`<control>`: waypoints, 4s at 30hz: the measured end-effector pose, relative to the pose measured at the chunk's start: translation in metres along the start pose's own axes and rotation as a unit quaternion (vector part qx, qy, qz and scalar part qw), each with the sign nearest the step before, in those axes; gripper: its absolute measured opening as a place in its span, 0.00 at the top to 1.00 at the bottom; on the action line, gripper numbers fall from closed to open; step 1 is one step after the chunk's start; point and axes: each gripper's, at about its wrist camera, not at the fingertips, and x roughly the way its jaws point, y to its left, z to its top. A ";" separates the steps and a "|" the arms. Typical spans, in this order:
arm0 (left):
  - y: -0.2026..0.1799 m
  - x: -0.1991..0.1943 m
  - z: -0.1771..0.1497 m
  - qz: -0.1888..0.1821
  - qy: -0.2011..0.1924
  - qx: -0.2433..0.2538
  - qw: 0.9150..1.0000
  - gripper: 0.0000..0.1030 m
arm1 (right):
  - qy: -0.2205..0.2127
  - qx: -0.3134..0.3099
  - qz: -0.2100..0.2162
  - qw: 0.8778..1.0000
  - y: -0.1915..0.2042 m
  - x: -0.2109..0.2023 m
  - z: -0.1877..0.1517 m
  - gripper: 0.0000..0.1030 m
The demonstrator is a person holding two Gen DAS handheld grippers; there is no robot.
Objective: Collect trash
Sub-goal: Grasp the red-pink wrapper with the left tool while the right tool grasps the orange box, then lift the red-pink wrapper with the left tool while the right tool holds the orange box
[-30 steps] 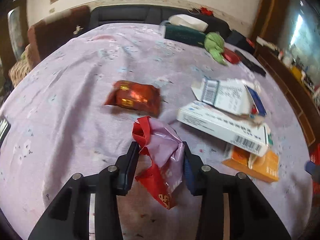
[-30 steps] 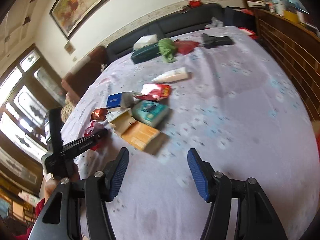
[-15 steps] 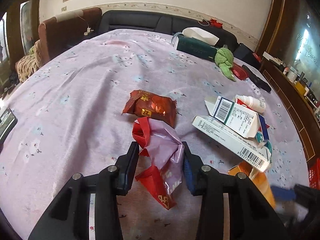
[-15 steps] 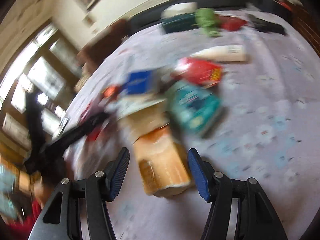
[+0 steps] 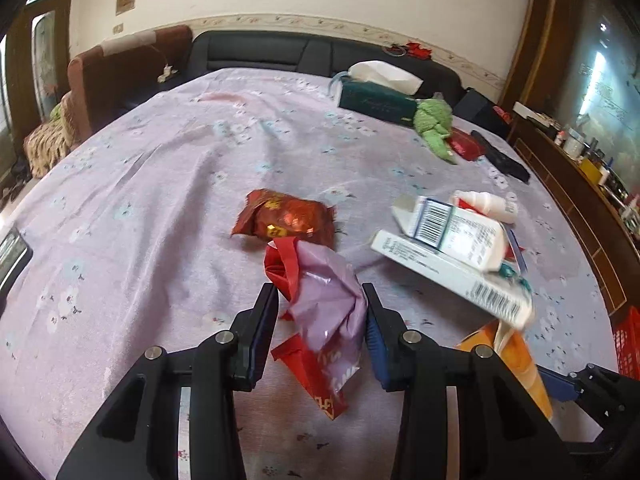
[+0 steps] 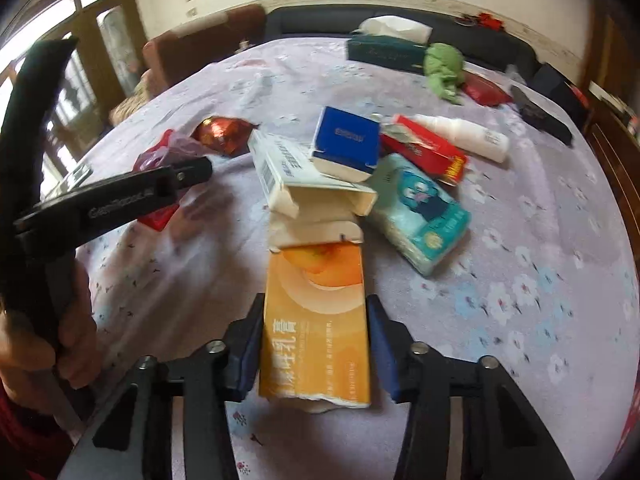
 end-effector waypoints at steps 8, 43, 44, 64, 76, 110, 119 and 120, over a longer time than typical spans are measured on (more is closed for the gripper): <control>-0.022 -0.012 -0.004 -0.029 -0.025 0.043 0.998 0.62 | -0.073 0.085 -0.068 0.991 -0.029 -0.042 -0.041 0.52; -0.067 -0.043 -0.051 -0.069 -0.011 0.096 0.993 0.61 | -0.110 0.144 -0.050 0.982 -0.049 -0.056 -0.062 0.51; -0.067 -0.043 -0.051 -0.069 -0.011 0.095 0.993 0.61 | -0.110 0.144 -0.050 0.982 -0.049 -0.056 -0.062 0.51; -0.068 -0.042 -0.052 -0.064 -0.009 0.098 0.993 0.61 | -0.115 0.146 -0.052 0.981 -0.050 -0.057 -0.062 0.51; -0.060 -0.071 -0.052 -0.097 -0.020 0.099 0.990 0.61 | -0.130 0.144 -0.055 0.979 -0.039 -0.085 -0.076 0.51; -0.016 0.023 0.005 -0.015 0.068 0.015 0.997 0.76 | -0.142 0.143 -0.025 0.979 -0.035 -0.095 -0.089 0.51; -0.033 -0.034 -0.011 -0.034 0.001 0.053 0.998 0.80 | -0.142 0.142 -0.028 0.979 -0.034 -0.095 -0.089 0.51; -0.038 -0.040 -0.014 -0.035 -0.007 0.062 0.997 0.80 | -0.141 0.143 -0.029 0.979 -0.034 -0.094 -0.088 0.51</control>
